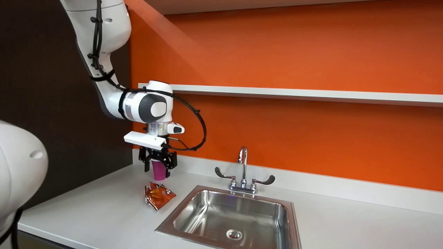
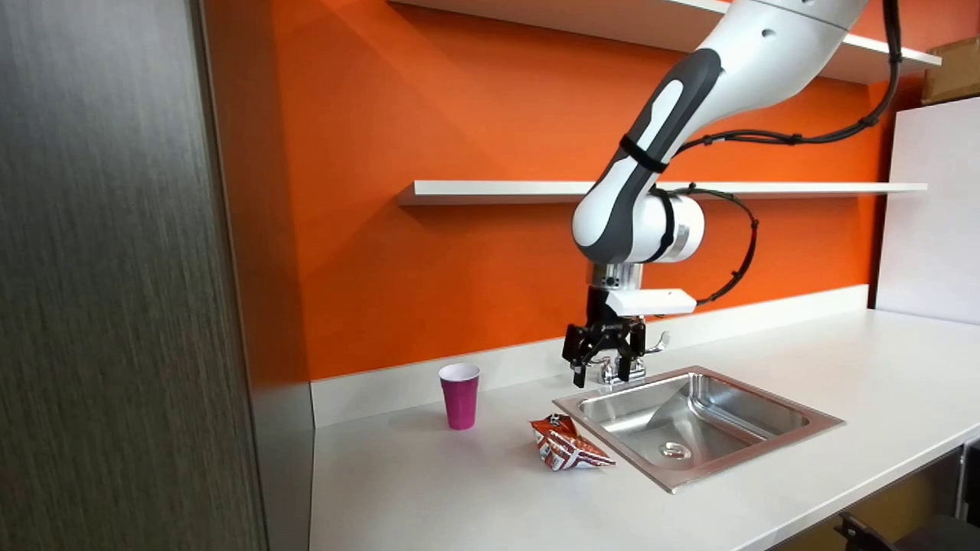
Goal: Put the orange packet into the sink
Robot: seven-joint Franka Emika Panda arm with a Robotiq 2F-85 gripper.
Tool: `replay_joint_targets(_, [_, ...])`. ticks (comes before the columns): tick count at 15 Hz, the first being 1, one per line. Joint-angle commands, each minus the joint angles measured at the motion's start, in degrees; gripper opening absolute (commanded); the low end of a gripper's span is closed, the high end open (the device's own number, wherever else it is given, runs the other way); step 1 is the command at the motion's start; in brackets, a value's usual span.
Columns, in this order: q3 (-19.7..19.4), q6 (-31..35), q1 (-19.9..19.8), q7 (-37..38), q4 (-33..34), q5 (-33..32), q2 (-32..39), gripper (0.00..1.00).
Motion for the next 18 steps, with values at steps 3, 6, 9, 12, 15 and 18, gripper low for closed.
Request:
replay_joint_targets(3, [2.4, 2.2, -0.7, 0.3, 4.2, 1.1, 7.1, 1.00])
replay_joint_targets(6, [3.0, 3.2, -0.7, 0.7, 5.4, 0.6, 9.8, 1.00])
replay_joint_targets(9, [3.4, 4.4, -0.7, 1.2, 6.5, 0.1, 12.2, 1.00])
replay_joint_targets(12, [3.4, 5.7, -0.7, 1.5, 7.3, -0.3, 14.4, 1.00])
replay_joint_targets(15, [3.2, 7.0, -0.6, 1.9, 8.1, -0.7, 16.3, 1.00])
replay_joint_targets(18, [2.9, 8.2, -0.5, 2.6, 9.0, -1.1, 17.8, 1.00])
